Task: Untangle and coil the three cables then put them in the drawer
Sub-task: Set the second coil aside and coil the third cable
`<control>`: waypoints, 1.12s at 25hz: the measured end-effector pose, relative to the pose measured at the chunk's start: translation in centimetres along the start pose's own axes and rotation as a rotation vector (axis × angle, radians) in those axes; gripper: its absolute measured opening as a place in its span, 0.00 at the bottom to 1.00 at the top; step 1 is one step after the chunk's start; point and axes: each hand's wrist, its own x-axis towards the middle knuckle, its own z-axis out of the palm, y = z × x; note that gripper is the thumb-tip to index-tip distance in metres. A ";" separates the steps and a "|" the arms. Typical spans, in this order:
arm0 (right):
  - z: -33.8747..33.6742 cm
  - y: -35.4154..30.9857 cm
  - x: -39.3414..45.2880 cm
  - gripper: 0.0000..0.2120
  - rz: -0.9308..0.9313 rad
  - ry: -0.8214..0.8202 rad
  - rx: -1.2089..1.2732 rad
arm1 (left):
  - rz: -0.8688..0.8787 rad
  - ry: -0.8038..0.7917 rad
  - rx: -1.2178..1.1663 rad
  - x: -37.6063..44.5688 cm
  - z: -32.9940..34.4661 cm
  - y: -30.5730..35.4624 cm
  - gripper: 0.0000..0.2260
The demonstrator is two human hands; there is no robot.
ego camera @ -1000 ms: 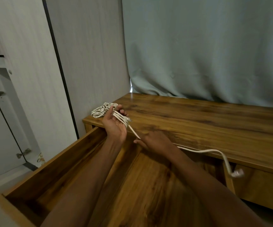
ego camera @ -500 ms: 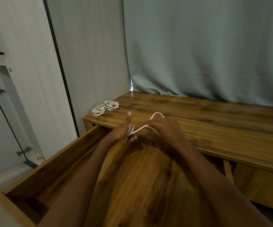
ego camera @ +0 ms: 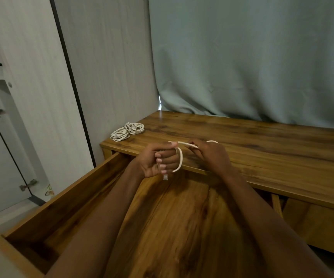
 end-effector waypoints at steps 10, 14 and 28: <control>2.9 -4.0 -0.8 0.19 -0.226 -0.367 -0.161 | 0.844 0.663 -0.301 -0.4 -0.6 1.9 0.10; 3.7 -6.1 -0.6 0.12 -0.373 -0.361 -0.226 | 0.806 1.017 -0.124 -0.2 -2.5 1.4 0.14; 0.0 -2.1 0.5 0.08 0.121 -0.209 0.144 | -0.358 0.469 0.877 -1.0 -3.0 -1.1 0.34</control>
